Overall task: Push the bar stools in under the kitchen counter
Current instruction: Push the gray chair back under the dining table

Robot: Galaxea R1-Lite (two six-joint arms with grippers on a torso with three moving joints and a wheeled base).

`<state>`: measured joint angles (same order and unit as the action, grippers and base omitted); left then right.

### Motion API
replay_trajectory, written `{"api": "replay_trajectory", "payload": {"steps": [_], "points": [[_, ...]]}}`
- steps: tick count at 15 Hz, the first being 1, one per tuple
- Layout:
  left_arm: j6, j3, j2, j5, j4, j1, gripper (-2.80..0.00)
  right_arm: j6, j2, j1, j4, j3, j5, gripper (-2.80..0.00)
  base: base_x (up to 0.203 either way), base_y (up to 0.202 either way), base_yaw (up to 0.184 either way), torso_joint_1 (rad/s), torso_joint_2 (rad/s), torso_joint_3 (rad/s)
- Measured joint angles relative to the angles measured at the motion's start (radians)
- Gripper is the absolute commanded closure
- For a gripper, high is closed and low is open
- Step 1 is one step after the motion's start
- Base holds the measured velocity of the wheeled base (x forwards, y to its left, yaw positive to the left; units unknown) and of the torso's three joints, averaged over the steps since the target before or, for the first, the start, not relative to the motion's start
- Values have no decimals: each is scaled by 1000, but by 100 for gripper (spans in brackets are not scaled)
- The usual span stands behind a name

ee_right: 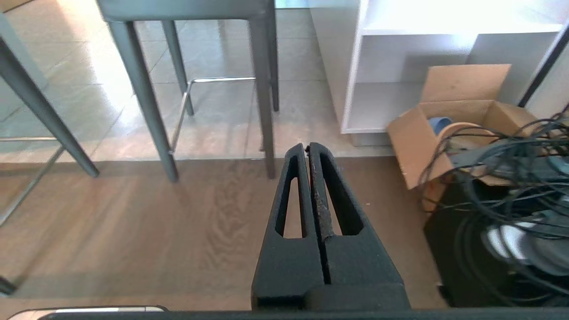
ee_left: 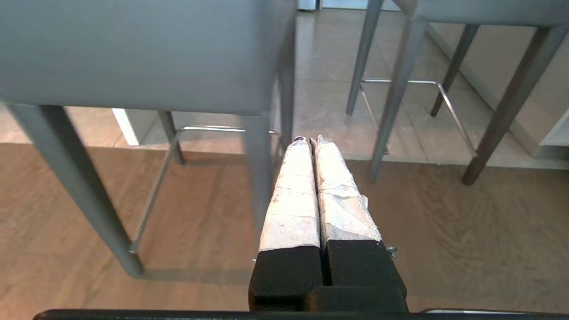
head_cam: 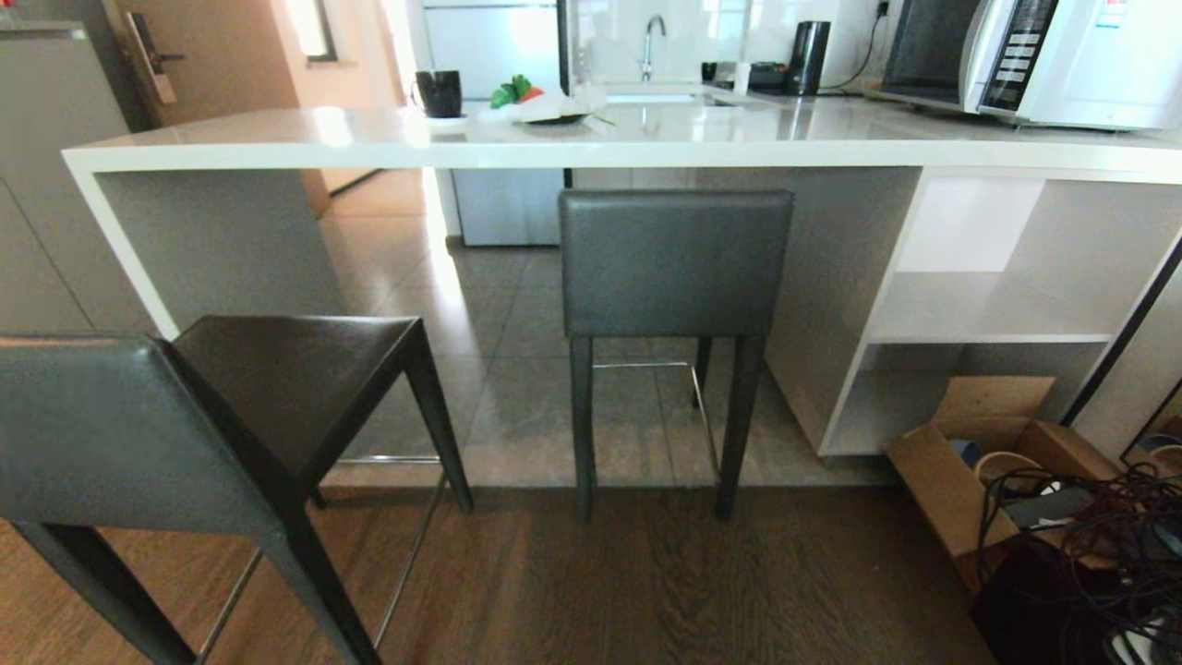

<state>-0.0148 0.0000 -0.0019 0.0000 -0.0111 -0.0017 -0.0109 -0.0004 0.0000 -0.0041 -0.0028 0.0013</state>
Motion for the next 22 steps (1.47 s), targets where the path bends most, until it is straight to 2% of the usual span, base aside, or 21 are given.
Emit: {"api": "replay_trajectory", "payload": {"steps": [22], "points": [[0,0,0,0,-1,2,0,4,0,0,0,0,-1,0,0,198,-1,3,2,3]]}}
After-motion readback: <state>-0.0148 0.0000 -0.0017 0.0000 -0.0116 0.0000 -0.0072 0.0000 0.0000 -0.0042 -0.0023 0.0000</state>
